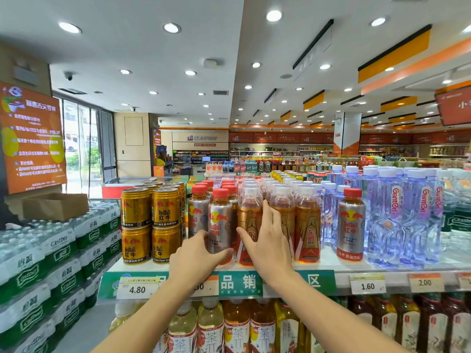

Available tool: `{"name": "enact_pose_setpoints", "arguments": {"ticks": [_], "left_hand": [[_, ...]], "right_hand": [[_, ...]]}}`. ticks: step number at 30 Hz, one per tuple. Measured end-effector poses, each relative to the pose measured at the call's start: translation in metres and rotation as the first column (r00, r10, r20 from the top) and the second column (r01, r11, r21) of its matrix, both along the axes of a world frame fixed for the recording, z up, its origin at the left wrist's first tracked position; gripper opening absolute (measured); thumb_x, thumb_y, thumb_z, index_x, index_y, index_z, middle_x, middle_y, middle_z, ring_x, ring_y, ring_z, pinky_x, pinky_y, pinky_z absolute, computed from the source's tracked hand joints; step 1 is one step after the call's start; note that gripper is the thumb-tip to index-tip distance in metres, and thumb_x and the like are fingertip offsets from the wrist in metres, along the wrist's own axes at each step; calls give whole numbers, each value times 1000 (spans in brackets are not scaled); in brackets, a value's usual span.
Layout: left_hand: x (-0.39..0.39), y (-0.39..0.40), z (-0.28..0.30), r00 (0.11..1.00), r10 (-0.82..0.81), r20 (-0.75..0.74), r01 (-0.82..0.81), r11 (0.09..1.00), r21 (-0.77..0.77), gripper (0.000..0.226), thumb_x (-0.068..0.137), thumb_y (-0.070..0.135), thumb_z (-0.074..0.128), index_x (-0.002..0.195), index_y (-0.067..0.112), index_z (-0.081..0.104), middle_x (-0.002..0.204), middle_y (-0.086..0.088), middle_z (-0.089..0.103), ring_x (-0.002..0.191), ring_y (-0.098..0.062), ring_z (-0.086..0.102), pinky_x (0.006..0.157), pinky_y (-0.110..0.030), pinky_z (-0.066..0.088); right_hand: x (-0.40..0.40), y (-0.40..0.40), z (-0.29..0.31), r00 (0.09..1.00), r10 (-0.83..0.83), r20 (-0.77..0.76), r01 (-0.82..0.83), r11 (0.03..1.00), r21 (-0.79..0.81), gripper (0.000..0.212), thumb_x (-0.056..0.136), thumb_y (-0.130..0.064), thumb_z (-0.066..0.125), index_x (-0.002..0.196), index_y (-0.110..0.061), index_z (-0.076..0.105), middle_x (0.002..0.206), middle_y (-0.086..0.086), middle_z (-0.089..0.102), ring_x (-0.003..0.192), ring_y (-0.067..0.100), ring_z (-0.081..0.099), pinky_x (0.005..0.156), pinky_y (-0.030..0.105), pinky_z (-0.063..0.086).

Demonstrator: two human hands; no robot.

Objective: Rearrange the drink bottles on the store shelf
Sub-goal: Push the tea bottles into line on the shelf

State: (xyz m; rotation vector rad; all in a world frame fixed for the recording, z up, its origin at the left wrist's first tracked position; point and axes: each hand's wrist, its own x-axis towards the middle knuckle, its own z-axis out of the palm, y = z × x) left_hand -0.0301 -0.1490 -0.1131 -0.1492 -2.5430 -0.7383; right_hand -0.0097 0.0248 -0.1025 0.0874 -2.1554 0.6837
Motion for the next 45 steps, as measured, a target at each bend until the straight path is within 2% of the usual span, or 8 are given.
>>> {"name": "enact_pose_setpoints", "arguments": {"ticks": [10, 14, 17, 22, 28, 32, 37, 45], "left_hand": [[4, -2, -6, 987, 9, -161, 5, 996, 86, 73, 74, 73, 74, 126, 32, 43, 122, 13, 63, 104, -9, 67, 74, -30, 58], [13, 4, -7, 953, -22, -304, 32, 999, 30, 41, 85, 59, 72, 103, 35, 45, 87, 17, 61, 73, -3, 62, 55, -17, 46], [21, 17, -7, 931, -121, -346, 91, 991, -102, 23, 93, 56, 65, 103, 35, 60, 88, 18, 71, 78, -1, 67, 59, -11, 44], [21, 37, -6, 945, -128, -302, 95, 988, -119, 57, 96, 62, 55, 145, 34, 53, 119, 13, 75, 101, -6, 72, 80, -26, 60], [19, 49, -4, 964, -87, -251, 59, 991, -117, 71, 90, 73, 54, 149, 33, 50, 125, 13, 73, 105, -7, 71, 83, -28, 61], [18, 55, -3, 967, -91, -238, 53, 986, -161, 66, 88, 75, 56, 140, 33, 58, 119, 12, 74, 103, -9, 70, 80, -28, 57], [19, 64, -2, 970, -107, -217, 76, 986, -150, 72, 84, 76, 61, 140, 31, 57, 118, 10, 75, 102, -10, 71, 82, -27, 58], [16, 70, -1, 976, -70, -208, 42, 990, -137, 60, 85, 72, 64, 129, 31, 62, 110, 11, 76, 96, -8, 70, 78, -27, 60]], "right_hand": [[-5, -1, -8, 999, 3, -44, -5, 999, -39, 92, 96, -53, 66, 165, -17, 17, 138, 2, 33, 79, 10, 59, 58, 17, 47], [-3, 0, -9, 996, 48, -78, -53, 997, -56, 89, 94, -49, 71, 162, -24, 19, 138, 0, 33, 84, 14, 67, 62, 25, 59], [-1, 5, -11, 994, 66, -89, -71, 997, -44, 86, 93, -44, 74, 160, -23, 24, 136, 0, 33, 95, 18, 69, 68, 23, 56], [2, 22, -15, 993, 100, -60, -100, 995, 4, 81, 93, -45, 73, 157, -26, 28, 138, -3, 36, 94, 14, 67, 71, 24, 59], [24, 57, -4, 972, 195, -130, -190, 980, 51, 53, 96, -51, 65, 139, -25, 49, 119, -14, 45, 75, 6, 60, 66, 23, 57], [32, 109, 2, 979, 62, -192, -86, 989, -121, 50, 94, -49, 69, 131, -21, 49, 121, -8, 47, 103, 4, 52, 89, 26, 51], [28, 148, -10, 986, 31, 161, 15, 962, -273, 100, 82, -67, 73, 156, -27, 19, 160, -1, 26, 146, 23, 33, 116, 47, 34], [17, 137, -19, 960, 129, 249, -57, 960, -276, 111, 77, -69, 77, 157, -33, 9, 164, 6, 33, 148, 27, 37, 117, 49, 37]]}}
